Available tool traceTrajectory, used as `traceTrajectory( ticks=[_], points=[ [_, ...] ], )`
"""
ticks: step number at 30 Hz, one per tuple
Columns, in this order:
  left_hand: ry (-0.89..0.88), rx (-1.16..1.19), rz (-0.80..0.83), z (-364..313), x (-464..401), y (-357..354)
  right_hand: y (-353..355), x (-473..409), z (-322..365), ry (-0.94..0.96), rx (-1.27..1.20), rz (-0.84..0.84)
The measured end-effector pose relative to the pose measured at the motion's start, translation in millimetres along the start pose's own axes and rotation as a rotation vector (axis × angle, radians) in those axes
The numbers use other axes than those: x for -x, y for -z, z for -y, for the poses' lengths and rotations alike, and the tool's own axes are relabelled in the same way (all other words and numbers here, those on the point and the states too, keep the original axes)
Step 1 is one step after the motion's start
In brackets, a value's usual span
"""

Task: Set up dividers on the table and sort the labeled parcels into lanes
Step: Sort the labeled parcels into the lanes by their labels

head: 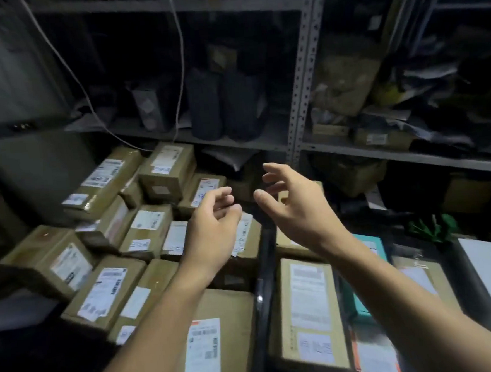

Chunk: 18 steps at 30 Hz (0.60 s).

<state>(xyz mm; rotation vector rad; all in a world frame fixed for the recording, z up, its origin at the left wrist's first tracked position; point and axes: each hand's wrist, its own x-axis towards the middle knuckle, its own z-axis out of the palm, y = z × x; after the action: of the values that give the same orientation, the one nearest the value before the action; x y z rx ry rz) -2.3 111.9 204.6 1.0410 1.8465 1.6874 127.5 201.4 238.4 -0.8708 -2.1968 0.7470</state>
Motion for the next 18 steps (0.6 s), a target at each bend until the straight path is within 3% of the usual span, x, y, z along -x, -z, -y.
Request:
traceTrajectory(
  ticks=[13,18],
  points=[
    [0.176,-0.03,-0.208,111.4,-136.7,251.7,-286.2,-138.9,87.1,-0.131,-0.044,0.361],
    [0.221,-0.336,-0.38,160.4,-193.2,323.3,-368.0,-177.2,108.1,-0.307,-0.164,0.439]
  ],
)
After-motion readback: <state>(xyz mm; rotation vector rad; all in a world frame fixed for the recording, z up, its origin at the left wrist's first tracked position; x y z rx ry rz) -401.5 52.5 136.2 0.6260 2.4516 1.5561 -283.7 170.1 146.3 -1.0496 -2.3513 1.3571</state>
